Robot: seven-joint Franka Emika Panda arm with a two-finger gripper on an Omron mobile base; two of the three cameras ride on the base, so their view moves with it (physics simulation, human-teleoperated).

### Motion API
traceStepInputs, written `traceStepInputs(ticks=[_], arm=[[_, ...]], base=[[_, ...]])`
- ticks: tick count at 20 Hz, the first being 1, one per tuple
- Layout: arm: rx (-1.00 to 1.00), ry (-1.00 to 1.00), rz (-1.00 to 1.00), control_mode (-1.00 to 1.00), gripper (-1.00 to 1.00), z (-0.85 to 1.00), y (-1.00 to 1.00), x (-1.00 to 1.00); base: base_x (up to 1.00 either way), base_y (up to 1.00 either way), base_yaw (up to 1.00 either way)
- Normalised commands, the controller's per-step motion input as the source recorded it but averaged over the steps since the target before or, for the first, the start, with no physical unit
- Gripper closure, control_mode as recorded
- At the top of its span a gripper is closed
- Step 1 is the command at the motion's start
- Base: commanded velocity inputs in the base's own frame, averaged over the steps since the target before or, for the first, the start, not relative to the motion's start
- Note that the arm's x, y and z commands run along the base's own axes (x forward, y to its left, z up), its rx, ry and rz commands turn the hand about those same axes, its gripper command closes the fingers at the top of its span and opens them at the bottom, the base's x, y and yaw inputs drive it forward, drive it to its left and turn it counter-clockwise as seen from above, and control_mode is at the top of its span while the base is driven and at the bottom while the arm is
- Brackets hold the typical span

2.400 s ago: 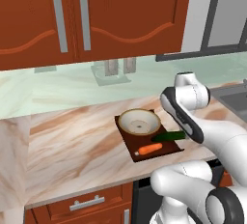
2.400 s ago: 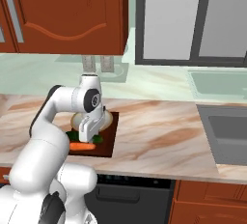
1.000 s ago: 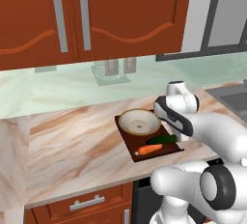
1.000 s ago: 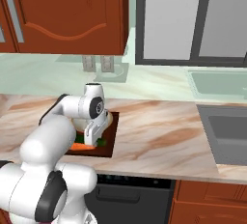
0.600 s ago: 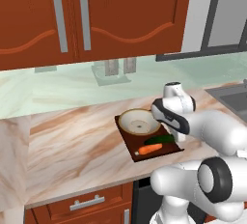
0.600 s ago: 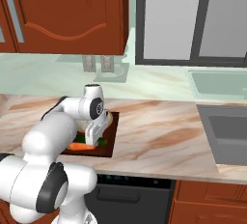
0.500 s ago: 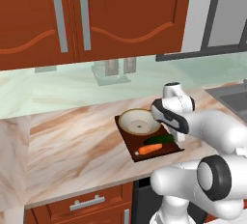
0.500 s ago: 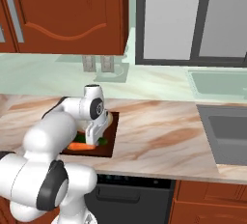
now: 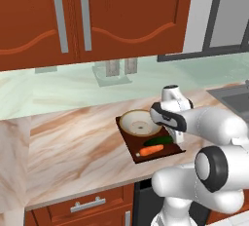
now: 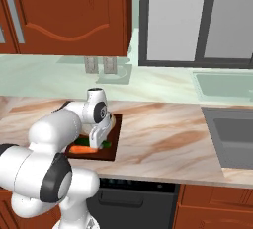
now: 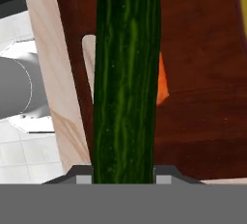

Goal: Place the two vegetables and bowl onto the tray for setting up a vegetable dip station.

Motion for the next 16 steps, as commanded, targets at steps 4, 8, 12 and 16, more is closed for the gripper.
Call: traceStepInputs(ticks=[4, 8, 12, 16], arm=[[0.0, -0.05, 0.02, -1.0, 1.0, -0.15, 0.0, 0.07], [0.0, -0.06, 0.02, -1.0, 1.0, -0.13, 0.0, 0.09], [0.0, -0.06, 0.02, -1.0, 1.0, -0.11, 0.0, 0.09], [0.0, -0.07, 0.01, -1.0, 1.0, -0.09, 0.0, 0.09]], base=[[0.0, 0.0, 0.0], [0.0, 0.0, 0.0], [0.0, 0.0, 0.0], [0.0, 0.0, 0.0]])
